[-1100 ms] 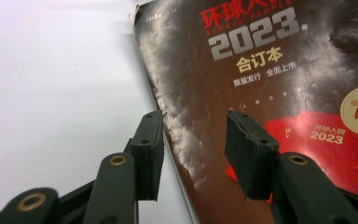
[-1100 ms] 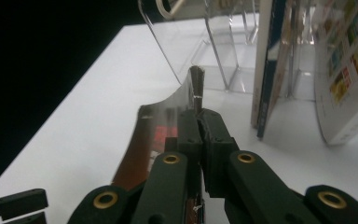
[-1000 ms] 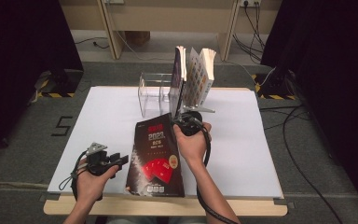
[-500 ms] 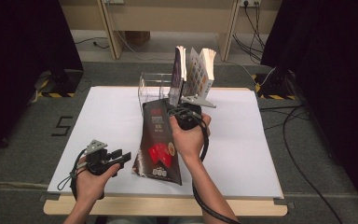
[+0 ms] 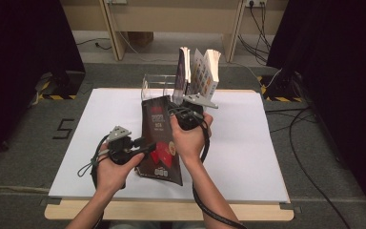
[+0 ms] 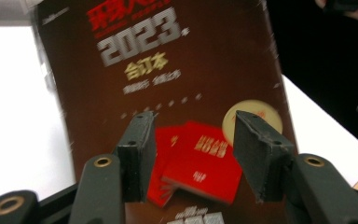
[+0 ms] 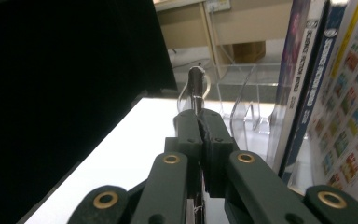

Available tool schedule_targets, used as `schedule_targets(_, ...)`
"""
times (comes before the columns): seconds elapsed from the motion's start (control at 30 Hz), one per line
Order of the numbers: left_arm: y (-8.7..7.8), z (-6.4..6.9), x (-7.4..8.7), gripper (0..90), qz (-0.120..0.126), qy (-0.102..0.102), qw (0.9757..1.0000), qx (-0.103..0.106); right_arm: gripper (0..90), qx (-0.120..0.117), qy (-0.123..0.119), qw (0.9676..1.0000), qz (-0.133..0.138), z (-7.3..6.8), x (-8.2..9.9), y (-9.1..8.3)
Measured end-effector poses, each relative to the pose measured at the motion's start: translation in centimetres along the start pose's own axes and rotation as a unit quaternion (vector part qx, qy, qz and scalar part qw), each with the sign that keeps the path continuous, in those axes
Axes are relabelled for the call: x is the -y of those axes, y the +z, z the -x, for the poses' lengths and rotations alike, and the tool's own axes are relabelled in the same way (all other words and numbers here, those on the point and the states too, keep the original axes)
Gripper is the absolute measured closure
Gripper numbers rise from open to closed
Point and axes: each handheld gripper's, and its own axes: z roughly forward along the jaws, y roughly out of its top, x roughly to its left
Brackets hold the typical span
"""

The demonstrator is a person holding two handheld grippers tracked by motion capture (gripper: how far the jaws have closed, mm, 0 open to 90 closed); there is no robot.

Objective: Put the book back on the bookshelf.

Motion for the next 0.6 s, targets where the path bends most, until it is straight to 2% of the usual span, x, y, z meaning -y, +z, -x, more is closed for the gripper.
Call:
schedule_targets(0.23, 1.8, 1.4, -1.5, 44.7, -0.001, 0.007, 1.0000, -0.003, 88.3, 0.003, 0.005, 1.0000, 0.008, 0.1, -0.2, 0.0)
schedule_targets(0.6, 2.7, 2.5, -2.9, 44.2, 0.002, 0.005, 1.0000, 0.006, 88.3, 0.008, 0.002, 0.9999, 0.013, -0.1, -0.3, 0.1)
